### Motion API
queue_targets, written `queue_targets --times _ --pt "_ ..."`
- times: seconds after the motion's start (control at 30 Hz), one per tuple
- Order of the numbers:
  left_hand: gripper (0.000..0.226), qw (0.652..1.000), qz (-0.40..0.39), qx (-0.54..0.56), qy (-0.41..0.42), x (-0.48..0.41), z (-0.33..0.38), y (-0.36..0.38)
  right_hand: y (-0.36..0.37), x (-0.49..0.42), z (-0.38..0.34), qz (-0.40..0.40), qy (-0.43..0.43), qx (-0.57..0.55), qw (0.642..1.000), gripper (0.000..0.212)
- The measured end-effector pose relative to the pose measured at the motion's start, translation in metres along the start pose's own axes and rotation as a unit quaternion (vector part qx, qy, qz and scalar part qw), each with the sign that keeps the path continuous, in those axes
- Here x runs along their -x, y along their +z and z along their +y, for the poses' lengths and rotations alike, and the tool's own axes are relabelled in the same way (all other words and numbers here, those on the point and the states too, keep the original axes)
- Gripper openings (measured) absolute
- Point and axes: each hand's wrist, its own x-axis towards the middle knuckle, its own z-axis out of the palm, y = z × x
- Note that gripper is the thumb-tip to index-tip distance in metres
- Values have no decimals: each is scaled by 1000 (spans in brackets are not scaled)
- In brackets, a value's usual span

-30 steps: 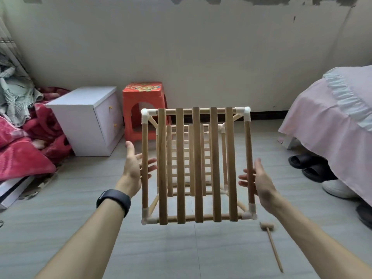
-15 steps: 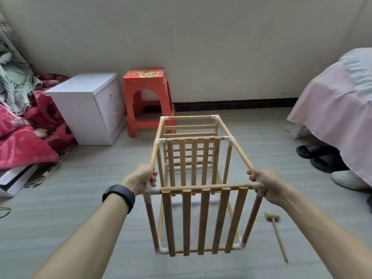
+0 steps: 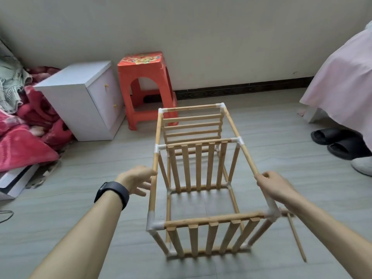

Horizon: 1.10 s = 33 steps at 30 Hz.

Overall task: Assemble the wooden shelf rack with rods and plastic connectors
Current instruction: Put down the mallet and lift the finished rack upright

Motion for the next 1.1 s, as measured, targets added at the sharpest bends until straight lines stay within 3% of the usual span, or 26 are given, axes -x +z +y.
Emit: queue_targets --times 0.17,0.33,0.47,0.53,0.67,0.8,0.93,1.1 --pt "56 994 92 13 63 -57 58 -29 -14 -74 -64 33 -61 38 997 45" --pt "52 980 144 91 100 -150 103 -41 1 -182 -114 26 -33 -64 997 55" --pt "26 964 153 200 80 -206 118 -24 23 -242 -133 -34 44 -206 977 31" --pt "26 963 153 216 47 -205 123 -21 22 -241 -136 -29 89 -247 964 31" --pt "49 963 81 258 -13 -157 141 -37 -11 -202 -145 -51 134 -279 949 52" --pt "47 952 124 279 -20 -74 165 -48 -65 -129 -159 -35 142 -282 948 55" --pt "44 939 132 317 5 36 218 -74 -158 -38 -200 -28 142 -297 944 61" --pt "45 916 94 391 13 162 321 -114 -302 49 -266 -46 145 -386 910 66"
